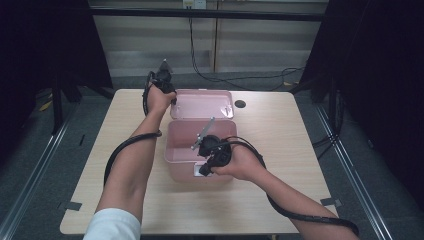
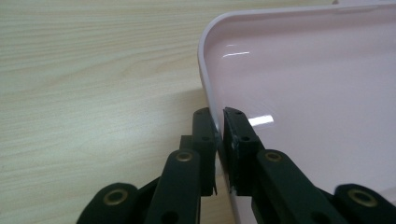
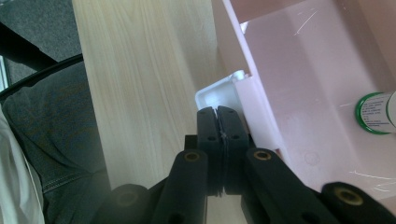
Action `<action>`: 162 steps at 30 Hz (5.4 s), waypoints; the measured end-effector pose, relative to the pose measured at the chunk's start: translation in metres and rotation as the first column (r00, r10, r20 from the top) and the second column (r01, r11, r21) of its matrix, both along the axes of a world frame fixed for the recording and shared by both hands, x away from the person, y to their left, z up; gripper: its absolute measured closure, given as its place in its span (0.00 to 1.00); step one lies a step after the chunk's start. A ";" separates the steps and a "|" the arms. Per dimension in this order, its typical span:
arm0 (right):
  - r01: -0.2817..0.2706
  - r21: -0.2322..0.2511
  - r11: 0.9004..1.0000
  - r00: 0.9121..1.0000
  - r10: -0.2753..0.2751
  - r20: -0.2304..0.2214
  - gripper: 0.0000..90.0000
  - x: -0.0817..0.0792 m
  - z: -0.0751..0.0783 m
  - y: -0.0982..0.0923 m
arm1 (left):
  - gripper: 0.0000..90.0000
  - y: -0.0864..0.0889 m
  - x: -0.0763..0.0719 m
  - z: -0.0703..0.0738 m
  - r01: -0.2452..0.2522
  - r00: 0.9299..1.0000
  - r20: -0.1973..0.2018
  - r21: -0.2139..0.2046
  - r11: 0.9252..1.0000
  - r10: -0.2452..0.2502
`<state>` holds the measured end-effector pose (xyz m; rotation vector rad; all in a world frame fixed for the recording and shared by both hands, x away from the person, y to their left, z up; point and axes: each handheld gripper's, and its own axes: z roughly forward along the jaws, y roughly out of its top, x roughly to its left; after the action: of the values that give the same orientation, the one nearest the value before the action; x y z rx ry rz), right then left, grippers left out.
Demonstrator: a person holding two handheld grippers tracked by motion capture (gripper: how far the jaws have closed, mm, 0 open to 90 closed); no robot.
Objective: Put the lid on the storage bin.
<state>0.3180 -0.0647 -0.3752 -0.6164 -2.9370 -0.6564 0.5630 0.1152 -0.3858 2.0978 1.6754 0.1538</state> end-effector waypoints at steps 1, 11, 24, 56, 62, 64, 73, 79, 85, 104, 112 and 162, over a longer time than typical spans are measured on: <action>0.004 -0.001 1.000 1.000 -0.004 -0.003 0.99 0.000 0.000 0.000 | 0.93 0.000 0.000 0.001 0.002 1.000 -0.001 0.002 1.000 -0.002; 0.005 0.003 1.000 1.000 -0.005 0.000 0.99 -0.001 0.000 0.000 | 0.94 0.000 -0.003 0.015 0.004 1.000 0.023 0.006 1.000 -0.004; 0.016 0.009 1.000 1.000 -0.016 -0.006 1.00 0.000 0.000 -0.001 | 0.95 0.006 -0.009 0.038 0.002 0.999 0.047 0.001 1.000 -0.002; 0.041 -0.023 0.999 0.999 -0.041 -0.002 1.00 0.002 0.001 0.005 | 0.97 0.018 -0.032 0.082 0.039 0.996 0.085 -0.007 0.999 -0.039; 0.048 -0.022 0.999 0.999 -0.048 -0.003 1.00 0.003 0.001 0.006 | 0.97 0.020 -0.038 0.089 0.047 0.995 0.094 -0.015 0.999 -0.045; 0.048 -0.024 0.999 0.999 -0.048 0.000 1.00 0.003 0.001 0.006 | 0.97 0.021 -0.039 0.090 0.048 0.994 0.097 -0.016 0.999 -0.046; 0.058 -0.026 0.998 0.998 -0.058 -0.002 1.00 0.004 0.001 0.007 | 0.97 0.024 -0.044 0.097 0.062 0.995 0.083 -0.010 0.998 -0.061; 0.066 -0.028 0.997 0.998 -0.066 -0.001 1.00 0.004 0.001 0.008 | 0.97 0.024 -0.047 0.101 0.067 0.995 0.076 -0.012 0.998 -0.066; 0.066 -0.023 0.998 0.998 -0.066 0.000 1.00 0.004 0.001 0.008 | 0.97 0.024 -0.049 0.103 0.078 0.994 0.078 -0.003 0.997 -0.077; 0.078 -0.025 0.997 0.997 -0.078 0.001 1.00 0.004 0.001 0.008 | 0.98 0.025 -0.060 0.110 0.099 0.992 0.078 0.002 0.995 -0.099; 0.078 -0.022 0.997 0.997 -0.078 -0.002 1.00 0.004 0.001 0.008 | 0.98 0.024 -0.064 0.112 0.106 0.991 0.082 0.014 0.994 -0.107; 0.106 -0.037 0.994 0.994 -0.106 -0.006 1.00 0.009 0.002 0.012 | 0.97 0.027 -0.093 0.119 0.137 0.982 0.122 0.056 0.989 -0.143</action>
<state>0.3275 -0.0529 -0.3736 -0.7813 -2.9311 -0.6094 0.4699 0.1421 -0.2673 2.1844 1.4595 0.2783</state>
